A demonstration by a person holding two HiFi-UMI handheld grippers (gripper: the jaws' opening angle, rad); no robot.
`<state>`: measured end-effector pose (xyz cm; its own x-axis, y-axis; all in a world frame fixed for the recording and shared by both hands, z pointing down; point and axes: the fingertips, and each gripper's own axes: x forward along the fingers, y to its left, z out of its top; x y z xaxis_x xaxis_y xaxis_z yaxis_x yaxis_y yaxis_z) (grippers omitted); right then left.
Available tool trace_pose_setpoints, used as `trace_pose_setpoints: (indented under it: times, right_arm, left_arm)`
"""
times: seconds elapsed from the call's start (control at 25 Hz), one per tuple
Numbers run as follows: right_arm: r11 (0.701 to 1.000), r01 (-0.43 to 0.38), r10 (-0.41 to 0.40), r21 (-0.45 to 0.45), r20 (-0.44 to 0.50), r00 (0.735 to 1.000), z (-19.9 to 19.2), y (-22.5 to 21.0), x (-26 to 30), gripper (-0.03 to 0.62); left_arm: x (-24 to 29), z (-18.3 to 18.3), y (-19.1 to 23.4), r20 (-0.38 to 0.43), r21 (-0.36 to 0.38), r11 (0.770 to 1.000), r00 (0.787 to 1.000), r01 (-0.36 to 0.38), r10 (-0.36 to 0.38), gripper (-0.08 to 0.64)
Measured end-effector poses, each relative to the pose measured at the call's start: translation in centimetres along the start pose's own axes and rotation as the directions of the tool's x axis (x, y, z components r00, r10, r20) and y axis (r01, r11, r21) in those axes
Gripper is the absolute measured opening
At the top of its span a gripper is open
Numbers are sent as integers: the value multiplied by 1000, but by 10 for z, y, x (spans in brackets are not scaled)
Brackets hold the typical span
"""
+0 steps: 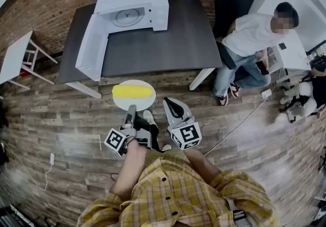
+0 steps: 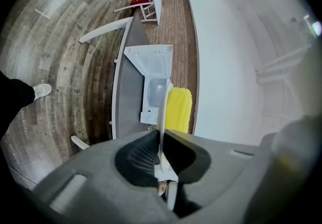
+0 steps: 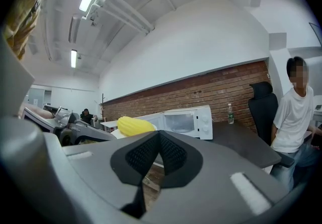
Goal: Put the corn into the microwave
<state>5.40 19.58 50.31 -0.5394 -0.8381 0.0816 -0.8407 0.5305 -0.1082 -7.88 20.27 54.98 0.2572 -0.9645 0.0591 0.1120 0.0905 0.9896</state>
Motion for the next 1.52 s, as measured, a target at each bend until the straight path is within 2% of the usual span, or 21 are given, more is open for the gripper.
trace_pose_setpoints:
  times: [0.68, 1.12, 1.52]
  right_arm:
    - [1000, 18, -18, 14, 3, 1000, 44, -77, 168, 5]
    - [998, 55, -55, 23, 0, 998, 58, -101, 244, 3]
    - [997, 76, -75, 7, -26, 997, 59, -110, 275, 3]
  left_arm:
    - [168, 69, -35, -8, 2, 1000, 1000, -17, 17, 25]
    - [240, 104, -49, -60, 30, 999, 998, -12, 14, 25]
    - [271, 117, -46, -80, 1, 1000, 996, -25, 25, 25]
